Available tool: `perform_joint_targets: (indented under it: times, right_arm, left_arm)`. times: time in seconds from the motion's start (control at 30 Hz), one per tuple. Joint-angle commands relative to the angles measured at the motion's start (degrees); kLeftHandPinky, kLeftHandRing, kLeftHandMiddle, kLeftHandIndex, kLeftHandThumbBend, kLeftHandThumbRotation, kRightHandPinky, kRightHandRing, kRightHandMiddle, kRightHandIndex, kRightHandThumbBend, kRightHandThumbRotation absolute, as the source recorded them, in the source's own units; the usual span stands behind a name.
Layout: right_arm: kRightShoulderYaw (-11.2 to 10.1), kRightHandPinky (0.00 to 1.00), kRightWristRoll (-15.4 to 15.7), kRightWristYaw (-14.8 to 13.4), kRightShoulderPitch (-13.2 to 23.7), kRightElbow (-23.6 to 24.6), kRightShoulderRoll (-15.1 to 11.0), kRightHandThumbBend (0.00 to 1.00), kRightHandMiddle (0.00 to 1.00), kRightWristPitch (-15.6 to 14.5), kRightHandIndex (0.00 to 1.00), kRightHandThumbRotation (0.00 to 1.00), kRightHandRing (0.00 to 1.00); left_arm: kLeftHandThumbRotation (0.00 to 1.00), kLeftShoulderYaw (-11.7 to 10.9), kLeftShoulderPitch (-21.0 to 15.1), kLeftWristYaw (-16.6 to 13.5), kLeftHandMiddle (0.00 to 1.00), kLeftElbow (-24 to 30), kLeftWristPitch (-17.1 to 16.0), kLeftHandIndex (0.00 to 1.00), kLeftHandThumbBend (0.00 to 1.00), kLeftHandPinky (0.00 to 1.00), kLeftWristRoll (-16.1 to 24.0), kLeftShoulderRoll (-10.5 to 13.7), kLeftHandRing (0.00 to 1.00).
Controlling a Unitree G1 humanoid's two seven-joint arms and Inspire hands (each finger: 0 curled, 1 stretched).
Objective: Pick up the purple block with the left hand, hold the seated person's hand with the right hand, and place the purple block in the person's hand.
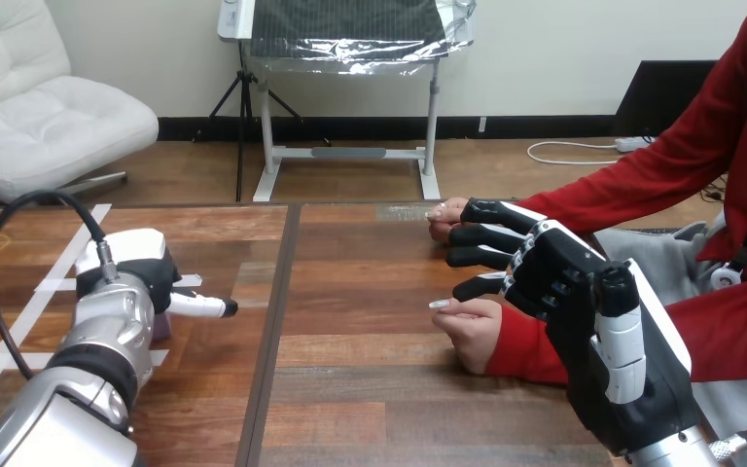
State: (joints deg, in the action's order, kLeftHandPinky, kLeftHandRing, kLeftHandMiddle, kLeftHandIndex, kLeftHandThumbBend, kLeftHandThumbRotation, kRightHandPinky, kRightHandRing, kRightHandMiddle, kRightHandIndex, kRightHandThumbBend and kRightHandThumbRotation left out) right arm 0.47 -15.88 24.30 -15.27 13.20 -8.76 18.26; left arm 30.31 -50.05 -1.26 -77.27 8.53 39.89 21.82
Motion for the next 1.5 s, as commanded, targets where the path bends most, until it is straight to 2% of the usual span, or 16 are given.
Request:
perform_joint_targets:
  times: [0.0, 0.23, 0.73, 1.03, 1.47]
  right_arm:
    - [-0.2, 0.6, -0.9, -0.2, 3.4, 0.4, 0.6, 0.88, 0.75, 0.8, 0.78, 1.0, 0.73]
    - [-0.2, 0.6, -0.7, -0.3, 3.6, 0.1, 0.7, 0.88, 0.75, 0.9, 0.78, 1.0, 0.73]
    - [-0.2, 0.6, -1.1, -0.2, 3.7, 0.1, 0.6, 0.88, 0.75, 0.5, 0.78, 1.0, 0.72]
    - [-0.3, 0.6, -1.0, -0.3, 3.7, 0.2, 0.6, 0.88, 0.75, 0.3, 0.77, 1.0, 0.72]
    - [-0.3, 0.6, -0.8, -0.3, 3.7, 0.2, 0.6, 0.88, 0.75, 0.6, 0.77, 1.0, 0.73]
  left_arm:
    - [0.67, -0.7, -3.4, -2.3, 0.73, 1.0, -0.3, 0.7, 0.72, 0.74, -0.2, 1.0, 0.75]
    - [0.64, -1.4, -3.2, -4.5, 0.67, 1.1, -0.8, 0.64, 0.71, 0.67, -0.8, 1.1, 0.69]
    - [0.58, -2.5, -3.1, -7.7, 0.66, 1.4, -2.3, 0.67, 0.69, 0.59, -1.3, 1.4, 0.65]
    - [0.52, -3.8, -3.1, -9.9, 0.59, 1.4, -3.5, 0.6, 0.71, 0.51, -2.5, 1.5, 0.59]
    - [0.47, -5.0, -3.0, -12.4, 0.47, 1.7, -5.0, 0.5, 0.72, 0.33, -2.7, 1.7, 0.43]
